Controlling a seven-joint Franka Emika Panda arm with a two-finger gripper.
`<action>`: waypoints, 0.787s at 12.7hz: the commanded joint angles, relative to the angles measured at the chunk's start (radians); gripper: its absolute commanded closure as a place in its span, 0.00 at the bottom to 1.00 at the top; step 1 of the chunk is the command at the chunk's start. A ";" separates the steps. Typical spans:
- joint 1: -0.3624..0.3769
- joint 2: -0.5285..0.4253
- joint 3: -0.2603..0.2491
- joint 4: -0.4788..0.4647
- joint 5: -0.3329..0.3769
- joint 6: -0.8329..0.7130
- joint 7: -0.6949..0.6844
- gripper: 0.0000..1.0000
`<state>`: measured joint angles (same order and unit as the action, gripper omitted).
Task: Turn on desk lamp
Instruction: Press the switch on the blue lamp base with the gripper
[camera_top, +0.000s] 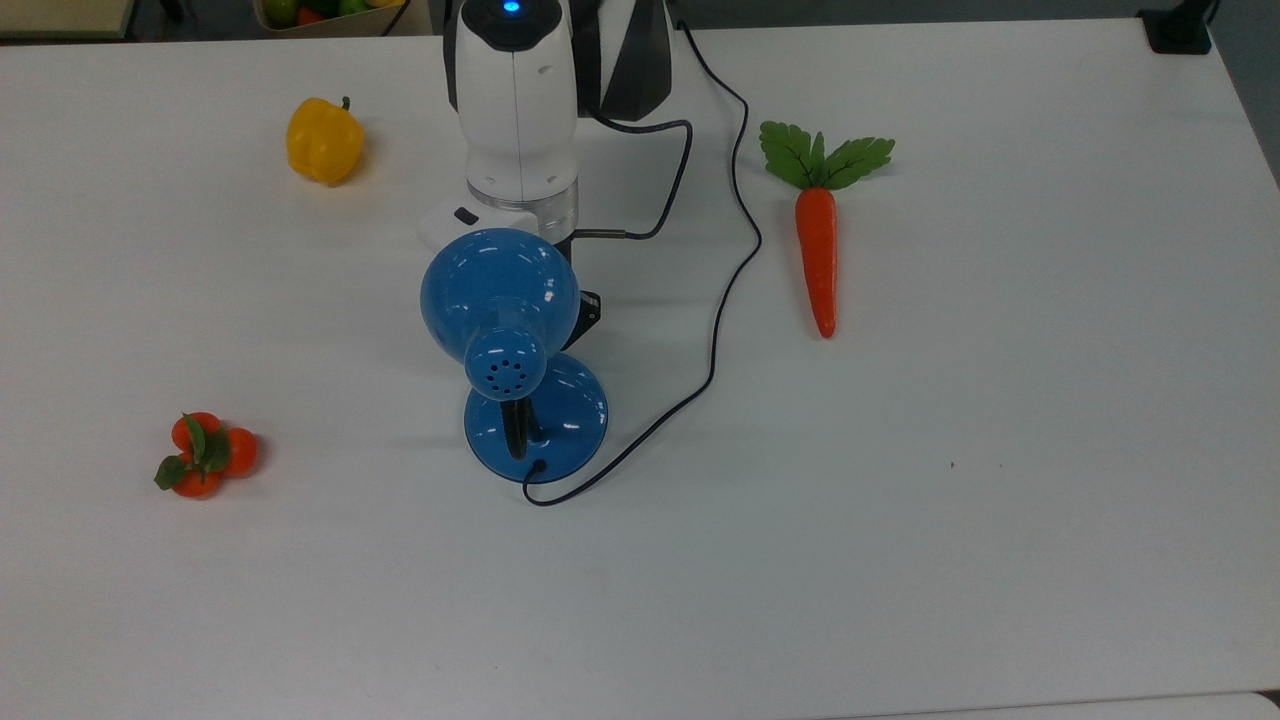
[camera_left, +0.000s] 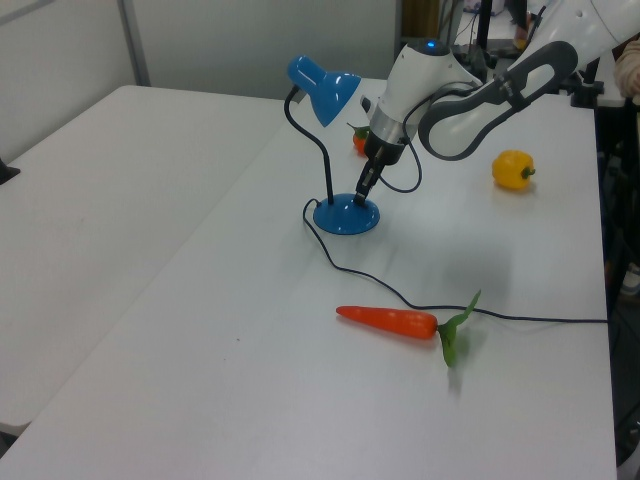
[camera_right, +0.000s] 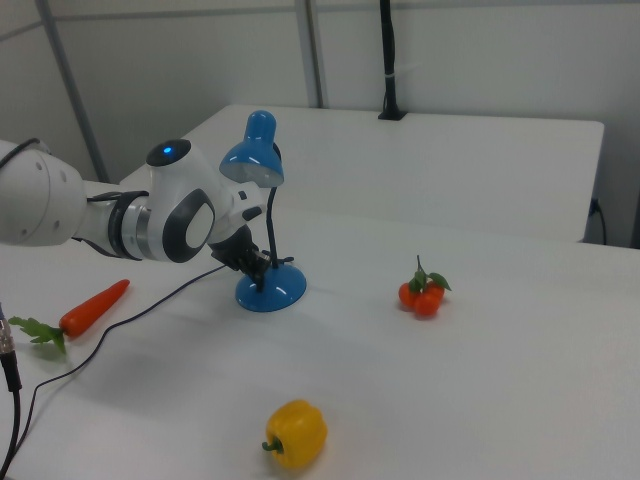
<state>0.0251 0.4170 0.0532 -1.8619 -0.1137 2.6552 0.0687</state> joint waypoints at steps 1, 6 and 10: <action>0.010 0.020 -0.004 0.007 -0.026 0.029 0.013 1.00; 0.010 0.020 -0.006 0.007 -0.029 0.028 0.013 1.00; 0.010 0.000 -0.006 0.006 -0.032 0.011 0.016 1.00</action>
<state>0.0267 0.4214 0.0532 -1.8615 -0.1275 2.6608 0.0687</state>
